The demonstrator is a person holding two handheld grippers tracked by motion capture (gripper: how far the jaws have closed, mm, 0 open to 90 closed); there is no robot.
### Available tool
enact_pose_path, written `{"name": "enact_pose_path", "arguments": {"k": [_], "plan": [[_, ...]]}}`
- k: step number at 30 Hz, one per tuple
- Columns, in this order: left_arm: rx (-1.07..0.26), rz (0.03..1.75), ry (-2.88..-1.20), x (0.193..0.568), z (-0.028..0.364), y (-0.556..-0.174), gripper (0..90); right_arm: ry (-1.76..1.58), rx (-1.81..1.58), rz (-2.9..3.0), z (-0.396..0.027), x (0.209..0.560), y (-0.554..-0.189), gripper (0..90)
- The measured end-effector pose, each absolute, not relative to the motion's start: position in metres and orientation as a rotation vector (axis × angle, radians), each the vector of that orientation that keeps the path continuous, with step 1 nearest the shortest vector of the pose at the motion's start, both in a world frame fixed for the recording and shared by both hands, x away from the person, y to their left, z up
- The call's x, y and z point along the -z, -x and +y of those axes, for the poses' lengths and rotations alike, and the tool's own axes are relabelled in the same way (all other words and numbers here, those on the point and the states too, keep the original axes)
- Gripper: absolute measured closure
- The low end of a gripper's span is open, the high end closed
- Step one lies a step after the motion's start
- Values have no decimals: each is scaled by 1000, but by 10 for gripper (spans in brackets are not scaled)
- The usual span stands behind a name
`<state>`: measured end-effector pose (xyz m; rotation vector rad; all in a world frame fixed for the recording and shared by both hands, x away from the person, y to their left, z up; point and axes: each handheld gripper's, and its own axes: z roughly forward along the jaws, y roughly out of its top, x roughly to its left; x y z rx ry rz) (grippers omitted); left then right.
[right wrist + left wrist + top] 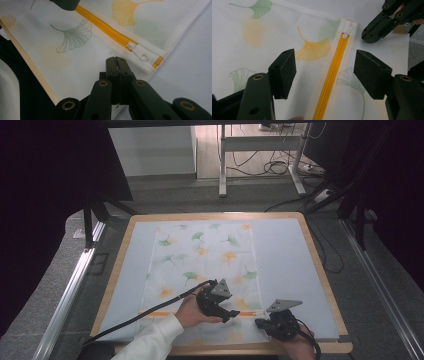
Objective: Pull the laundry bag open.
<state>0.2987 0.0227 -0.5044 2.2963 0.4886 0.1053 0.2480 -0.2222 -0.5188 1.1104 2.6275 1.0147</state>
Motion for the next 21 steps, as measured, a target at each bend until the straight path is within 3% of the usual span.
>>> {"name": "enact_pose_path", "arguments": {"k": [21], "plan": [[-76,534,-2271,520,9,-306,351,-1106,-1020,2634,-223,519,-248,893]]}}
